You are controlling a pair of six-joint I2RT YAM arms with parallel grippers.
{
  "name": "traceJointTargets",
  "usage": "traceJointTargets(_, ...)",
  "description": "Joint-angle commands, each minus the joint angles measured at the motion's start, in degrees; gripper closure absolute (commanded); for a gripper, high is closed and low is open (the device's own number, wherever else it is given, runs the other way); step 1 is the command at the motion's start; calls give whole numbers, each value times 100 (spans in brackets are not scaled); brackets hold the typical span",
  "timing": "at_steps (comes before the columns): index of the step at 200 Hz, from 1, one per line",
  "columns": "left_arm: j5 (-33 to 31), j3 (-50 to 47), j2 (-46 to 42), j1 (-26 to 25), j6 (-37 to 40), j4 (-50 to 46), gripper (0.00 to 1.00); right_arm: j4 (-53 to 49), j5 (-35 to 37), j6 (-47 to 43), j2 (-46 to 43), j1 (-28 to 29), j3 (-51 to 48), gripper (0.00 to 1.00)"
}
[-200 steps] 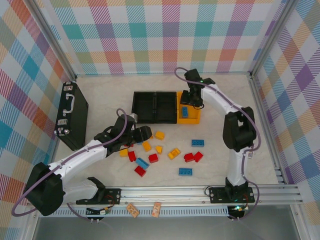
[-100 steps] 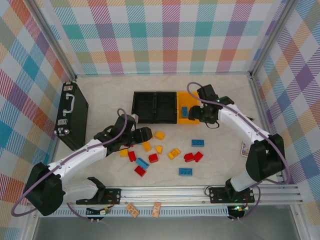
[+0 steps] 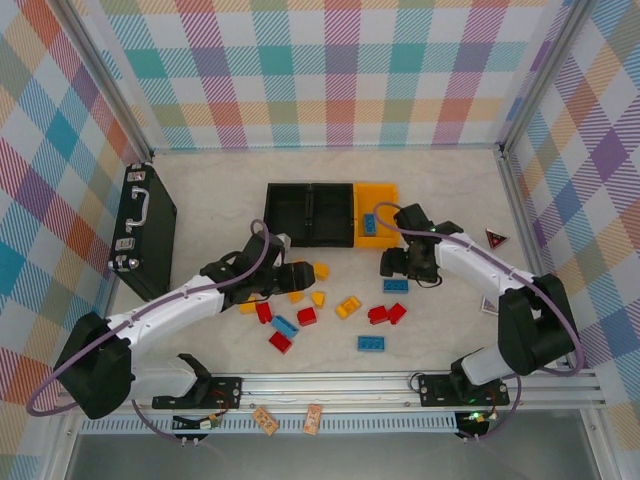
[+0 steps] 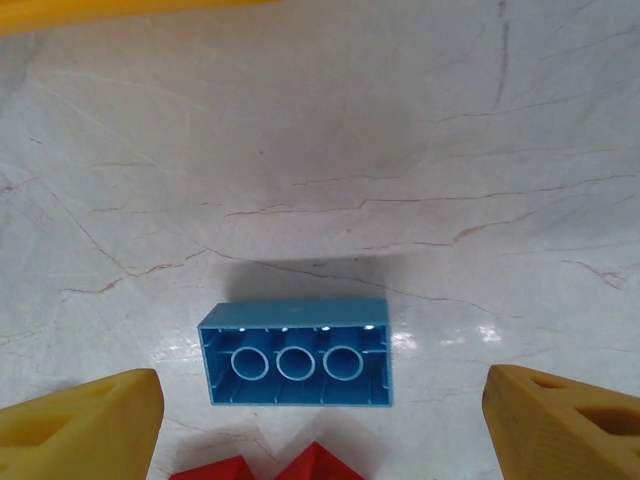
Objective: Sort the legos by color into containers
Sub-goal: Pick up the lego from the center of the table.
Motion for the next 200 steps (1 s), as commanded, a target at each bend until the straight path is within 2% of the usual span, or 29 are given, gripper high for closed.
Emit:
traceJointTargets(1,-48,161,73,-121,21,-4,29,300,-118,195,264,133,-97,16)
traceJointTargets(44,-113,90,134,-167,-38,-9,29,447,-55,271,820,274,-51,17)
traceJointTargets(72,-126,43,153,-171,-82,232,29,471,7,300,1073,283,-5,22)
traceJointTargets(131,-129,23,223,-177,-110,317,29,278,116,206,1019,354,165,49)
traceJointTargets(200,-105,3,272,-187,-119,416,29,-89,119,89,672,356,883,52)
